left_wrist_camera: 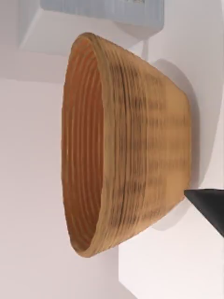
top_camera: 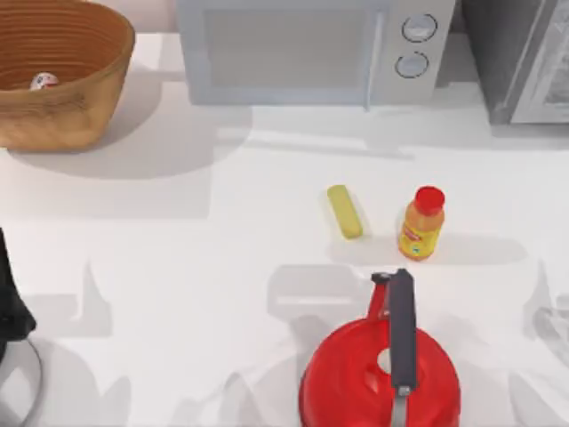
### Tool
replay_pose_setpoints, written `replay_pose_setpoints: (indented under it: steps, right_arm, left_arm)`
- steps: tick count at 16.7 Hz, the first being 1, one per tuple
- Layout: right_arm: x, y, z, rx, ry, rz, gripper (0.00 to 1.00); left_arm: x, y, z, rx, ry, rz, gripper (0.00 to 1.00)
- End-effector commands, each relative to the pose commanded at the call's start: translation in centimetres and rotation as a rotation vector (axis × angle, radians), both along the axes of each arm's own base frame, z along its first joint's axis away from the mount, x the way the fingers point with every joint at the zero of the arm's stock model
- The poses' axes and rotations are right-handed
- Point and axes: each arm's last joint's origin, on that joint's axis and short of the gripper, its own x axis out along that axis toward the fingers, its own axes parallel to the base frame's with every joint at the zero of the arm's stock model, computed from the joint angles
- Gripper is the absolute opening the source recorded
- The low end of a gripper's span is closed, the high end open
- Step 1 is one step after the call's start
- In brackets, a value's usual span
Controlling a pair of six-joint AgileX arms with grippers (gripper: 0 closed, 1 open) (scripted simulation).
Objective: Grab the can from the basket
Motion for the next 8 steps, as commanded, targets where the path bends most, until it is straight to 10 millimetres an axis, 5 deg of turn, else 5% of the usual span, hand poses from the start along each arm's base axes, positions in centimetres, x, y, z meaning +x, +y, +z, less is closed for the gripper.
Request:
replay_pose_setpoints:
  steps: [4, 8]
  right_arm:
    - [0.0, 0.0, 0.0, 0.0, 0.0, 0.0, 1.0]
    - [0.0, 0.0, 0.0, 0.0, 0.0, 0.0, 1.0]
  left_arm:
    - [0.0, 0.0, 0.6, -0.001, 0.009, 0.004, 1.0]
    - [0.4, 0.2, 4.2, -0.003, 0.078, 0.013, 1.0]
